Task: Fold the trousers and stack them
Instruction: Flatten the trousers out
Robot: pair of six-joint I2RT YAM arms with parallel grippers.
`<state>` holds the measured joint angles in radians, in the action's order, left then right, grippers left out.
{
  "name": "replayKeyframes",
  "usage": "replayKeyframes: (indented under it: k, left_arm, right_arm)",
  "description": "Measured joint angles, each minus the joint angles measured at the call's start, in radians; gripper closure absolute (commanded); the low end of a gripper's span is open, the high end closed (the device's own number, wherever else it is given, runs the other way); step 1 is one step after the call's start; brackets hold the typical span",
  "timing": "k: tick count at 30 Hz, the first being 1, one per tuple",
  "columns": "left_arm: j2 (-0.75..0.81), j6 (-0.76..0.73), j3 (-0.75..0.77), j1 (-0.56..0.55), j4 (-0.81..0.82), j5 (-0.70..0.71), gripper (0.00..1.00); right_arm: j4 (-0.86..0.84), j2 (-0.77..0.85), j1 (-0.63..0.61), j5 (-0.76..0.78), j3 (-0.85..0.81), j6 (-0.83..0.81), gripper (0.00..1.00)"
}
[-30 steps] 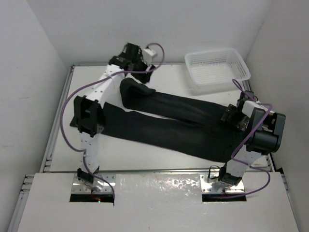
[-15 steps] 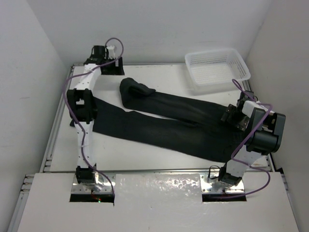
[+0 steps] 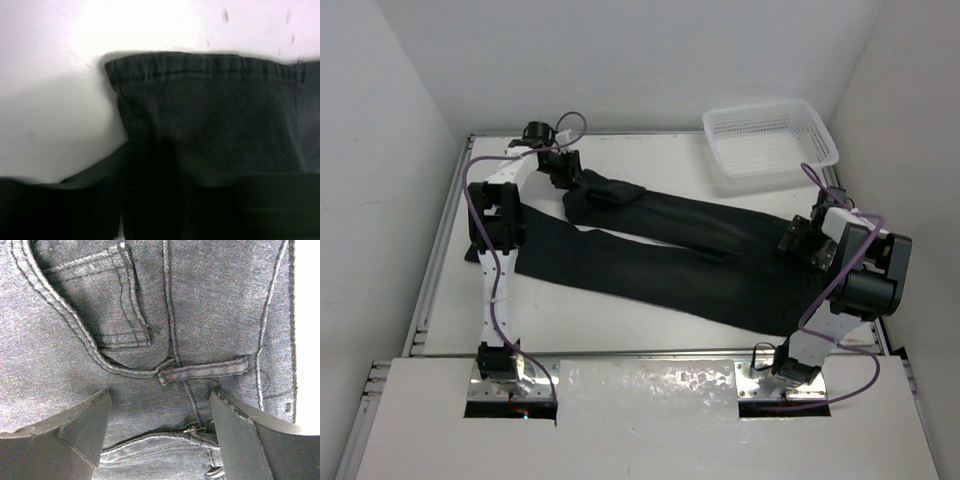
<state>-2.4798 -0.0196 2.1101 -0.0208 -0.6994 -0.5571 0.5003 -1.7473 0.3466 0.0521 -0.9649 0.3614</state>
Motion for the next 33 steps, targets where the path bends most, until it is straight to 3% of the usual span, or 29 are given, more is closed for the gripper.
replayKeyframes:
  k: [1,2,9,16,19,24,33]
  left_arm:
    - [0.000,-0.004,-0.004,0.000,-0.022,-0.014,0.89]
    - [0.000,-0.009,-0.005,0.000,-0.044,-0.029,1.00]
    - [0.050,-0.021,-0.033,0.018,-0.061,-0.051,1.00]
    - [0.391,0.079,-0.298,0.135,0.250,0.159,1.00]
    - [0.474,0.096,-0.311,0.186,0.336,0.236,1.00]
    - [0.496,0.095,-0.388,0.195,0.447,0.315,1.00]
    - [0.443,0.072,-0.578,0.209,0.326,0.443,1.00]
  right_arm:
    - [0.002,0.000,0.000,0.000,-0.002,0.000,0.22]
    - [0.003,0.000,0.000,0.001,-0.003,-0.001,0.22]
    - [0.006,0.000,0.000,0.004,-0.004,-0.003,0.22]
    - [0.011,-0.007,0.000,0.017,-0.022,-0.014,0.22]
    - [0.009,-0.022,0.000,0.019,-0.050,-0.018,0.22]
    - [0.009,-0.071,-0.002,0.015,-0.106,-0.018,0.22]
    - [0.009,-0.092,-0.009,0.015,-0.113,-0.018,0.22]
